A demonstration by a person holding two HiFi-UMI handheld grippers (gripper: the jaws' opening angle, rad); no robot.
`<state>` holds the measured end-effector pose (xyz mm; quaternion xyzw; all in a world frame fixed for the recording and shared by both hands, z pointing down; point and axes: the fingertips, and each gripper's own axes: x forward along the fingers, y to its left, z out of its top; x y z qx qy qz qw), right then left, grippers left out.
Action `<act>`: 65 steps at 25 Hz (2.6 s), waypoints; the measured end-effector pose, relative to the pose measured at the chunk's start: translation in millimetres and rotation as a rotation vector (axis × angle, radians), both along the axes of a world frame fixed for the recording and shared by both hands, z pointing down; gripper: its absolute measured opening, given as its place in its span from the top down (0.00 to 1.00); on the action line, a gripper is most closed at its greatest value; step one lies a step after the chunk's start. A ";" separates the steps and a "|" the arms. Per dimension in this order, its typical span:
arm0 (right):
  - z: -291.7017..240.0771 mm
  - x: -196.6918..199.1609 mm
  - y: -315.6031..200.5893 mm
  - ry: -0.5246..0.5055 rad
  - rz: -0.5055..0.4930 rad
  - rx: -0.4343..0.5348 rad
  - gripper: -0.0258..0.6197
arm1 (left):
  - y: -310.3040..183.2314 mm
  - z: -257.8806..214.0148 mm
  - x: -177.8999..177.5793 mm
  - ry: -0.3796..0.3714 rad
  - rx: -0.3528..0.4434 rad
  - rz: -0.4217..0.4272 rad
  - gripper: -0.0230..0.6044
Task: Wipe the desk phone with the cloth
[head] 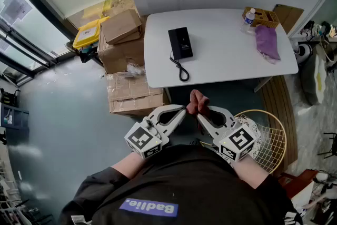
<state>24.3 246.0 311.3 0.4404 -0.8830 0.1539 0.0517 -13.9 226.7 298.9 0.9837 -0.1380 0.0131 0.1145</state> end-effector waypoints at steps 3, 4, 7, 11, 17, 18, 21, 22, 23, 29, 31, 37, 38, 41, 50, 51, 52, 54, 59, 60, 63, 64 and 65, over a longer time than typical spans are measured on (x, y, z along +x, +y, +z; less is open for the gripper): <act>-0.7 3.9 1.2 0.001 0.001 -0.002 0.85 | 1.3 -0.3 3.7 0.000 -0.003 0.004 0.94; -0.9 5.1 0.8 0.002 0.000 -0.001 0.85 | 0.7 0.5 4.6 -0.001 -0.001 0.004 0.94; 0.9 9.6 -0.8 0.003 -0.004 -0.004 0.85 | -1.5 2.1 8.2 -0.007 -0.004 -0.004 0.94; 4.0 15.6 -2.3 -0.009 -0.020 -0.003 0.85 | -4.0 5.2 15.4 -0.014 -0.005 -0.014 0.94; 11.3 26.9 -10.5 0.009 -0.058 0.016 0.85 | -18.6 7.1 20.4 -0.012 -0.001 -0.080 0.94; 13.3 28.8 -13.5 0.008 -0.060 0.012 0.85 | -22.1 8.2 20.2 -0.010 -0.004 -0.092 0.94; 19.4 29.3 -26.8 0.005 -0.069 -0.006 0.85 | -33.4 13.2 17.1 -0.010 -0.015 -0.107 0.94; 21.2 28.1 -33.1 0.008 -0.073 -0.009 0.85 | -38.8 15.4 15.4 -0.010 -0.018 -0.109 0.94; 22.6 26.6 -40.3 0.012 -0.076 -0.010 0.85 | -45.4 17.7 13.5 -0.007 -0.020 -0.110 0.94; 18.4 16.1 -94.5 0.053 -0.056 -0.017 0.85 | -102.7 18.0 4.0 0.017 -0.029 -0.090 0.94; 17.7 11.2 -115.3 0.072 -0.045 -0.020 0.85 | -126.7 14.1 0.1 0.011 -0.026 -0.077 0.94; 21.6 -0.1 -182.4 0.119 0.007 -0.029 0.85 | -189.8 7.3 -5.5 0.048 -0.033 0.002 0.94; 22.7 -0.4 -192.7 0.122 0.013 -0.028 0.85 | -199.1 8.4 -4.5 0.048 -0.033 0.012 0.94; 29.0 2.9 -217.3 0.118 0.024 -0.045 0.85 | -221.9 12.5 0.8 0.052 -0.044 0.020 0.94; 57.4 37.4 -285.8 0.142 -0.051 -0.068 0.85 | -269.7 36.1 30.3 0.049 -0.096 -0.056 0.94; 60.8 41.7 -293.5 0.153 -0.063 -0.065 0.85 | -273.9 39.1 33.9 0.046 -0.099 -0.065 0.94; 64.7 46.0 -301.1 0.163 -0.073 -0.065 0.85 | -278.7 42.8 36.8 0.042 -0.099 -0.076 0.94; 73.9 55.0 -316.1 0.185 -0.087 -0.071 0.85 | -291.0 50.5 40.8 0.041 -0.089 -0.103 0.94; 99.3 74.0 -357.7 0.260 -0.121 -0.085 0.85 | -322.2 57.3 50.4 0.056 -0.105 -0.174 0.94; 104.7 76.6 -367.1 0.282 -0.132 -0.082 0.85 | -327.5 59.5 51.4 0.058 -0.105 -0.184 0.94; 119.8 80.6 -396.3 0.356 -0.171 -0.070 0.85 | -341.5 65.3 53.8 0.056 -0.102 -0.206 0.94; 123.9 80.2 -405.9 0.378 -0.184 -0.067 0.85 | -345.8 66.7 54.3 0.054 -0.105 -0.214 0.94; 127.5 79.2 -415.2 0.399 -0.197 -0.065 0.85 | -349.9 67.5 54.5 0.052 -0.109 -0.221 0.94</act>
